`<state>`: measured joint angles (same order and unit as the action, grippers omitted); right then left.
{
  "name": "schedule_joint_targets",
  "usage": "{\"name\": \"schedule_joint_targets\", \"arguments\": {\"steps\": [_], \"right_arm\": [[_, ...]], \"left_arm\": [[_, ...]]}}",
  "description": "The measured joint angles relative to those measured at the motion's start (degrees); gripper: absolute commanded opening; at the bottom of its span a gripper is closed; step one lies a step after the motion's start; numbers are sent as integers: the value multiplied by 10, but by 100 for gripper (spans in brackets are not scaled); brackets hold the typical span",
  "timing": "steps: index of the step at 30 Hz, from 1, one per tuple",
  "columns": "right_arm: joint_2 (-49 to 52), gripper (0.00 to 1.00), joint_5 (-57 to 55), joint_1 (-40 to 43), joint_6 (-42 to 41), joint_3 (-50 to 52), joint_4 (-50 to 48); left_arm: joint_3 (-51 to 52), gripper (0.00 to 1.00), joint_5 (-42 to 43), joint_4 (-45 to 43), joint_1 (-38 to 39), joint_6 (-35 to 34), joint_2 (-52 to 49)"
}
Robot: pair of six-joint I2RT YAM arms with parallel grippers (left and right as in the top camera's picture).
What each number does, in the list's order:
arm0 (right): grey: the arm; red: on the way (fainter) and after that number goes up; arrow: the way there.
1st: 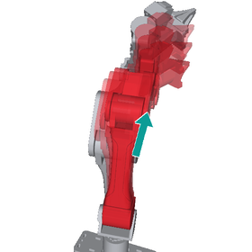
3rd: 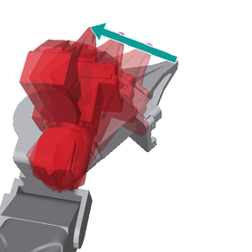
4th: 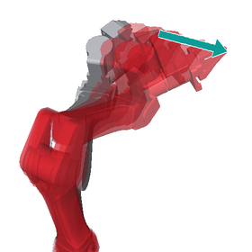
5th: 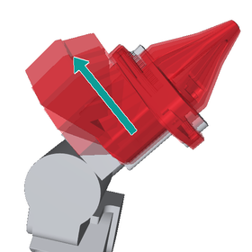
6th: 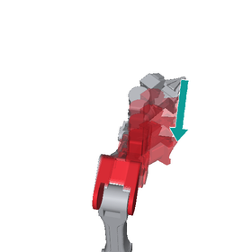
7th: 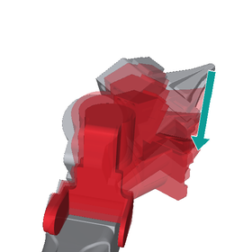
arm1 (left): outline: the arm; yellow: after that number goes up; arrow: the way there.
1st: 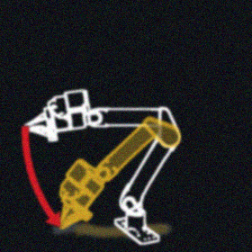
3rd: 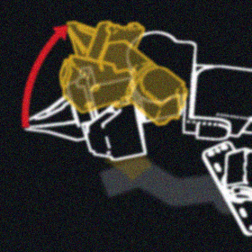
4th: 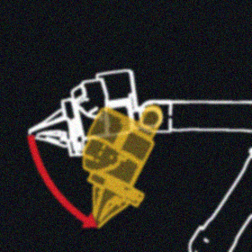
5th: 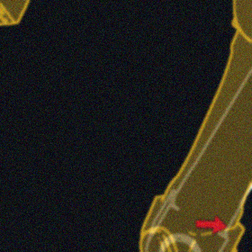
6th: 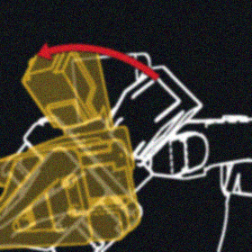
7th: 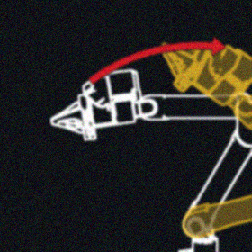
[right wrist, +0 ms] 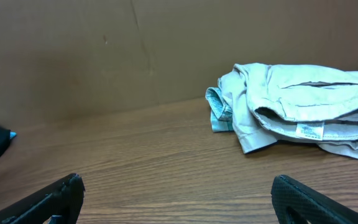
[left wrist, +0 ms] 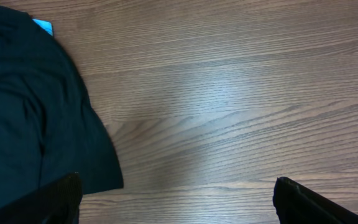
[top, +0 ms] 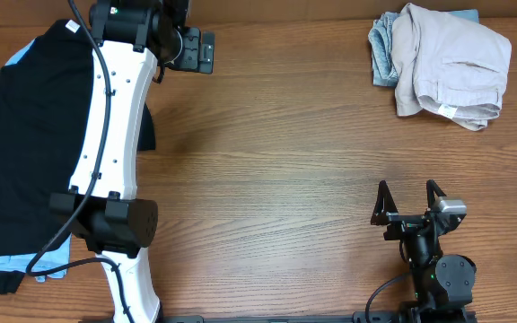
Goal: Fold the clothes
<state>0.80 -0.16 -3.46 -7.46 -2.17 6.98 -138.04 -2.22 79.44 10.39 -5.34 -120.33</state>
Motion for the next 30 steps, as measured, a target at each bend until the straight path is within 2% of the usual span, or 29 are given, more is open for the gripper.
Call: {"name": "schedule_joint_targets", "arguments": {"steps": [21,26,30], "right_arm": [[0,100,0,0,0,0,0],[0,100,0,0,0,0,0],[0,100,0,0,0,0,0]], "left_arm": [[3,100,-9,2,0,0,25],[26,100,-28,-8,0,0,122],[111,100,-31,-90,-9,0,260]]}}
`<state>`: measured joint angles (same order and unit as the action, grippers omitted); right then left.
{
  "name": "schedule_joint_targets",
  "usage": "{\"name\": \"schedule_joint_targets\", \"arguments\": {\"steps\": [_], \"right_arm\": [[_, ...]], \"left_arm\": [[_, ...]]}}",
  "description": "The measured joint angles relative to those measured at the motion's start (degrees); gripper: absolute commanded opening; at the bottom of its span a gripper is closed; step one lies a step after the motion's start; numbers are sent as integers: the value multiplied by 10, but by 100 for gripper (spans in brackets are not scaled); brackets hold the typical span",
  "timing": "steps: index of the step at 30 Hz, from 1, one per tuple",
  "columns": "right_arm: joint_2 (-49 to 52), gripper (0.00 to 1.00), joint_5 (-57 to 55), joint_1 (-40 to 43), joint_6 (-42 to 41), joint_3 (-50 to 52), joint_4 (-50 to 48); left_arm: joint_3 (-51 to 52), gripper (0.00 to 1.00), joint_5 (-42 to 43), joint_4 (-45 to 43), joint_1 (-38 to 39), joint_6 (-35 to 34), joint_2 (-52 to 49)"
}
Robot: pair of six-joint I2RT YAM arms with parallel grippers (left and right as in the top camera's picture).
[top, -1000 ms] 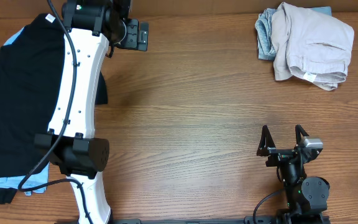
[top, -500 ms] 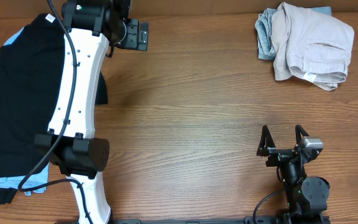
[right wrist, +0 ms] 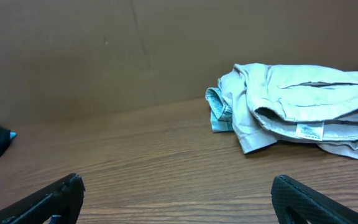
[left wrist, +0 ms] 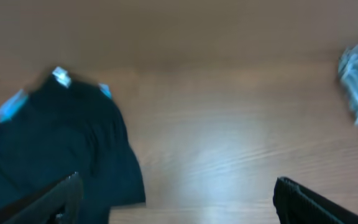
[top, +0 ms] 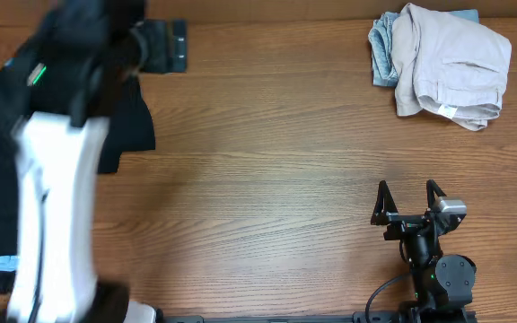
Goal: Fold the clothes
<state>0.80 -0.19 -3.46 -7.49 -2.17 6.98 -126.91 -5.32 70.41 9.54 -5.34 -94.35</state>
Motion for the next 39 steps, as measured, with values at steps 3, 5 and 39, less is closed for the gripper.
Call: {"name": "schedule_joint_targets", "arguments": {"steps": [3,5,39], "right_arm": [[0,100,0,0,0,0,0],[0,100,0,0,0,0,0],[-1,100,0,0,0,4,-1]], "left_arm": [[101,100,1,-87,-16,0,113],[180,100,2,-144,-28,0,181],[1158,100,75,-677,-123,-5,928]]}}
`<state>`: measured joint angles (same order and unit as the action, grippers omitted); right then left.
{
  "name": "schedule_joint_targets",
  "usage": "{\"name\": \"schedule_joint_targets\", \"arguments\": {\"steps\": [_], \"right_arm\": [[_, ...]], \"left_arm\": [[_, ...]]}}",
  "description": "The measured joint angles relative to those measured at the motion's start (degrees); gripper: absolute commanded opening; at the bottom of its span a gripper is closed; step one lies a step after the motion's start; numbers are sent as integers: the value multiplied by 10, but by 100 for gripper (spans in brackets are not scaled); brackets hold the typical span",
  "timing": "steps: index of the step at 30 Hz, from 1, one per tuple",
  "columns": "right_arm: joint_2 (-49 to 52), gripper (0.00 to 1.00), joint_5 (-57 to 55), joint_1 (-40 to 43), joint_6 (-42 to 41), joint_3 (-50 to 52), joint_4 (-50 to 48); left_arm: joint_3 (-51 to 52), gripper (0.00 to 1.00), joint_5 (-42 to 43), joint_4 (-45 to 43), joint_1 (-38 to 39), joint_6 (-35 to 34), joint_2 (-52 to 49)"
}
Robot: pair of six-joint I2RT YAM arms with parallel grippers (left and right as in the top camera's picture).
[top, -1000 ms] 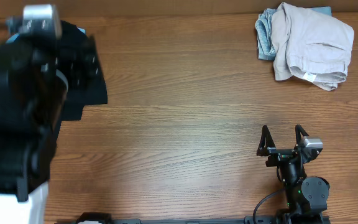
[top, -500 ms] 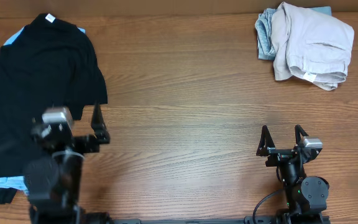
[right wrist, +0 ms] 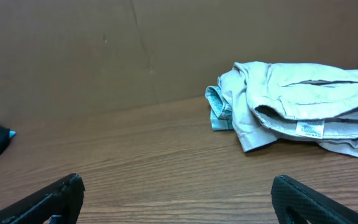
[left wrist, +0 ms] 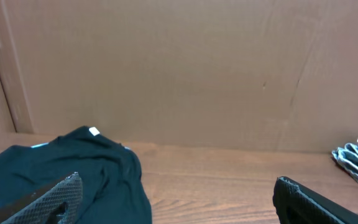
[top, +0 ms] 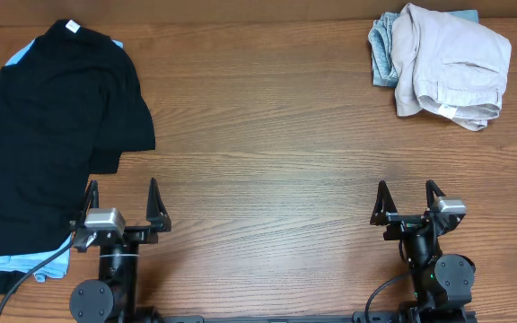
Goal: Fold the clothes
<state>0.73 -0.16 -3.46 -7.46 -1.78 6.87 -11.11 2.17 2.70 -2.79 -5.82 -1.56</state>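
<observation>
A black shirt (top: pixel 52 135) with a pale blue lining lies folded along the table's left side; its far end with a white label shows in the left wrist view (left wrist: pixel 67 168). A pile of folded beige and light blue clothes (top: pixel 442 63) sits at the far right corner, also seen from the right wrist (right wrist: pixel 303 115). My left gripper (top: pixel 121 199) is parked at the front left, open and empty, just right of the shirt's near end. My right gripper (top: pixel 409 199) is parked at the front right, open and empty.
A brown cardboard wall (left wrist: pixel 179 68) runs along the table's far edge. Bare wooden tabletop (top: pixel 267 152) lies between the black shirt and the folded pile.
My left arm was stretched over the black shirt toward the far left and blurred; now it is back at the front left, gripper open and facing the far wall. The shirt lies fully uncovered.
My left arm reached across the black shirt with its open gripper near the far edge. A second later it was blurred, still over the shirt. Now it rests parked at the front. The right arm and the beige pile have stayed still throughout.
</observation>
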Motion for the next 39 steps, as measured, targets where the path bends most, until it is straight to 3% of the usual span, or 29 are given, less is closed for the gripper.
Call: {"name": "schedule_joint_targets", "arguments": {"steps": [13,20,25,39], "right_arm": [[0,100,0,0,0,0,0],[0,100,0,0,0,0,0],[0,100,0,0,0,0,0],[0,100,0,0,0,0,0]], "left_arm": [[91,100,11,-105,0,0,6],[105,100,15,-67,0,0,6],[106,100,15,14,0,0,6],[106,100,15,14,0,0,7]]}}
